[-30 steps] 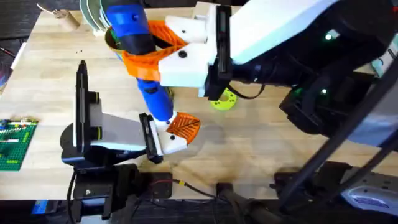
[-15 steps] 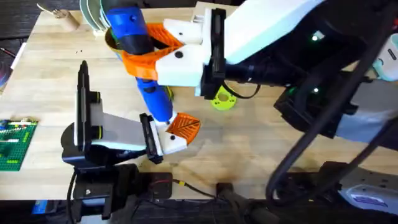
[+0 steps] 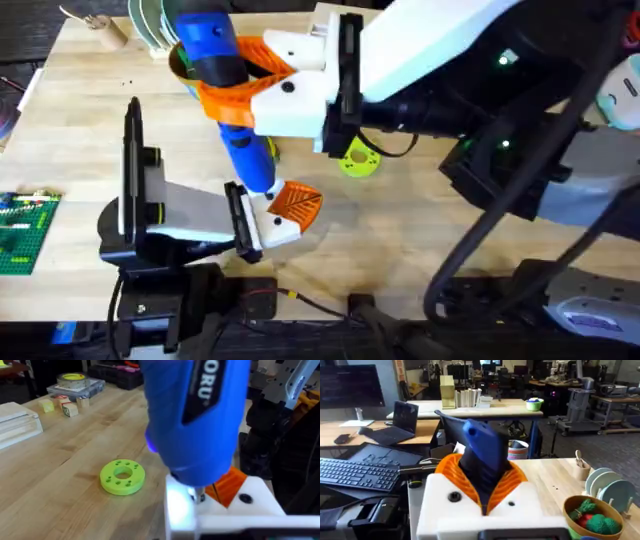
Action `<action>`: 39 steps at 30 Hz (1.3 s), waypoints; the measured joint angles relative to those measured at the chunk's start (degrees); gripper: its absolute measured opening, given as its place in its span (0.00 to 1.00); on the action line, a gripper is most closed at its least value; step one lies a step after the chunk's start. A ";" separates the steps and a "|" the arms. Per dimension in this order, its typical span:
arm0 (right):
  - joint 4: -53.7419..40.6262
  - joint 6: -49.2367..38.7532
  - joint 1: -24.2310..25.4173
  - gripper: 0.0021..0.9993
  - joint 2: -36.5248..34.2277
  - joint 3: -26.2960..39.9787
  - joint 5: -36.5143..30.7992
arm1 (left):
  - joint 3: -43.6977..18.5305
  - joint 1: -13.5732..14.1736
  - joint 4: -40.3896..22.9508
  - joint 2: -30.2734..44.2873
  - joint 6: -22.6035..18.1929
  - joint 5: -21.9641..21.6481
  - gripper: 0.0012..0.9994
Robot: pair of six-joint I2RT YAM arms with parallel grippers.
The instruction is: Pick up the gripper from the table and insert it into the empty holder that is missing its gripper. Then pick up a screw, insert it into the mounting hole, and use the screwdriver to tighten it. Finally, clean up the table by picking up the vegetable and placing it into the bucket.
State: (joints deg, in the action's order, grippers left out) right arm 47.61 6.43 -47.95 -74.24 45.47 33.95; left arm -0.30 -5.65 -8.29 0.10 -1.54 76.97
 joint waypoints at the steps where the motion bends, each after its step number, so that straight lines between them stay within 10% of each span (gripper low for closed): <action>1: 0.12 -0.02 0.08 0.02 0.00 0.00 0.00 | 0.00 0.00 0.08 0.00 0.00 0.00 0.00; 39: 2.17 1.53 0.25 0.02 0.02 0.00 0.22 | 0.00 0.00 0.32 0.00 -0.02 0.00 0.00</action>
State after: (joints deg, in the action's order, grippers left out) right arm 49.78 7.96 -47.70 -74.22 45.47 34.17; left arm -0.30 -5.65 -7.97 0.10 -1.56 76.97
